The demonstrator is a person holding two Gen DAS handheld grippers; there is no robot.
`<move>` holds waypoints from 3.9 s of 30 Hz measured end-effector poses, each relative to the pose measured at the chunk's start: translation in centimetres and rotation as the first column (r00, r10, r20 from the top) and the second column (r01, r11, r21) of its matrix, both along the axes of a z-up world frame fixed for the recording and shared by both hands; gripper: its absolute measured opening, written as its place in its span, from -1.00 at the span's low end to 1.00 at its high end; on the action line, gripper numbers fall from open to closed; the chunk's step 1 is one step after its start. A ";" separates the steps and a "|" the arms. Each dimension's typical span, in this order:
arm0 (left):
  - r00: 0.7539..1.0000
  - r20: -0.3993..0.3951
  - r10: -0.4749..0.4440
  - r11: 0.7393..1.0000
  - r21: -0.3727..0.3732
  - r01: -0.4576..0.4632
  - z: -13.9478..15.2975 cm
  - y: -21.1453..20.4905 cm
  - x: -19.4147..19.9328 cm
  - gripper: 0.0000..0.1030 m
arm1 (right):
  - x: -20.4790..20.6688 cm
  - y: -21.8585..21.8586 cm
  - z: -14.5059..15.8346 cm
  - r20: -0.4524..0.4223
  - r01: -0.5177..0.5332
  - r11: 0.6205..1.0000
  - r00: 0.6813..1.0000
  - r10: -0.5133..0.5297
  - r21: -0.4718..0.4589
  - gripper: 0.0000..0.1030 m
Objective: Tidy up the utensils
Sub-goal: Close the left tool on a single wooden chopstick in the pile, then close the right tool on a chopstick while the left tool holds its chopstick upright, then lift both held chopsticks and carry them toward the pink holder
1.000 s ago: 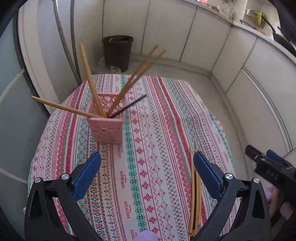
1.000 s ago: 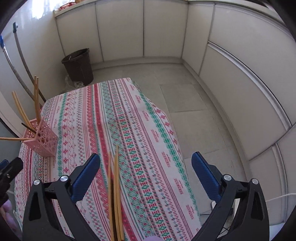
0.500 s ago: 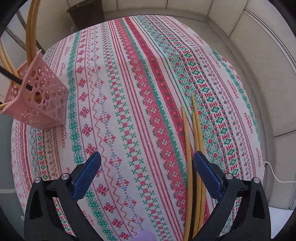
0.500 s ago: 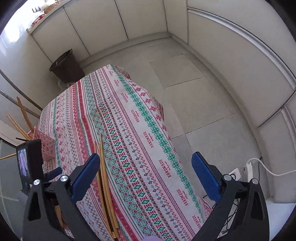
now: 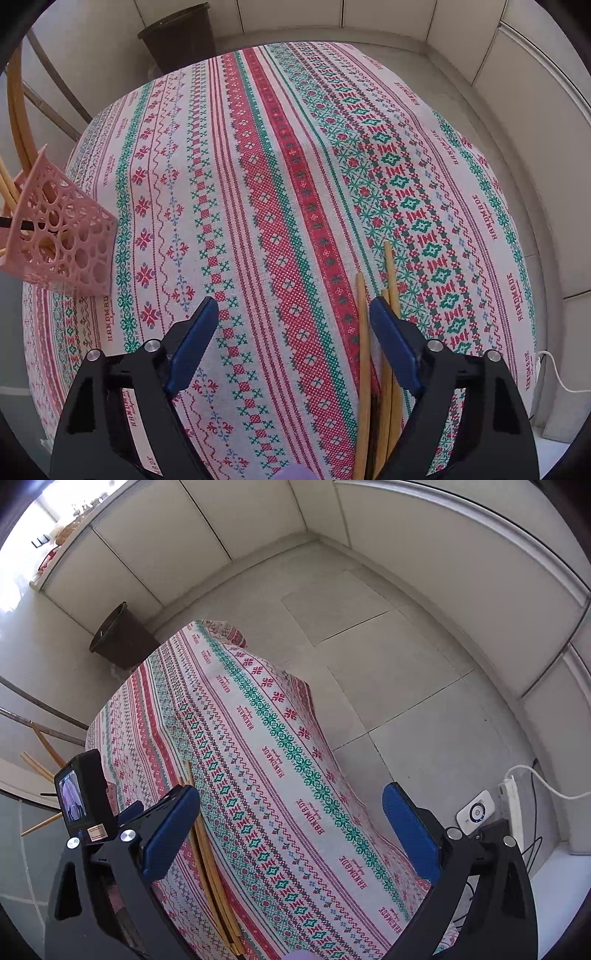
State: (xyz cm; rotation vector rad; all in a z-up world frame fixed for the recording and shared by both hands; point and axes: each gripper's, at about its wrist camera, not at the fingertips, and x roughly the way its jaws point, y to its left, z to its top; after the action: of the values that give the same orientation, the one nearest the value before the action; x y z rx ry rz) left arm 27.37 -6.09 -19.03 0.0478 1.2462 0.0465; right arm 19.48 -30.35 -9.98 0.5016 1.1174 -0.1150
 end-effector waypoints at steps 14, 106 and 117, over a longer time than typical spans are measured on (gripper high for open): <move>0.993 -0.012 -0.116 0.992 -0.049 0.115 0.3 -2.5 1.0 -0.14 | 0.3 0.1 -0.7 -0.024 0.001 1.000 1.000 0.000 0.017 0.87; 0.964 0.230 -0.131 0.985 -0.079 0.153 11.0 10.0 -13.5 -0.91 | 3.2 12.4 -0.5 0.125 -0.218 0.949 0.960 0.251 -0.228 -0.90; 0.986 0.016 -0.167 0.984 -0.059 0.168 4.7 8.8 -11.9 -0.41 | -2.6 11.9 5.7 0.258 -0.259 0.949 0.919 0.299 -0.178 -0.90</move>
State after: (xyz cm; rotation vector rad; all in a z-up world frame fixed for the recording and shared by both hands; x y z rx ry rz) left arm 15.49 2.72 -14.34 0.0997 1.2277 -0.1364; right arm 16.91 -18.42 -4.26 0.2180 0.8817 0.1256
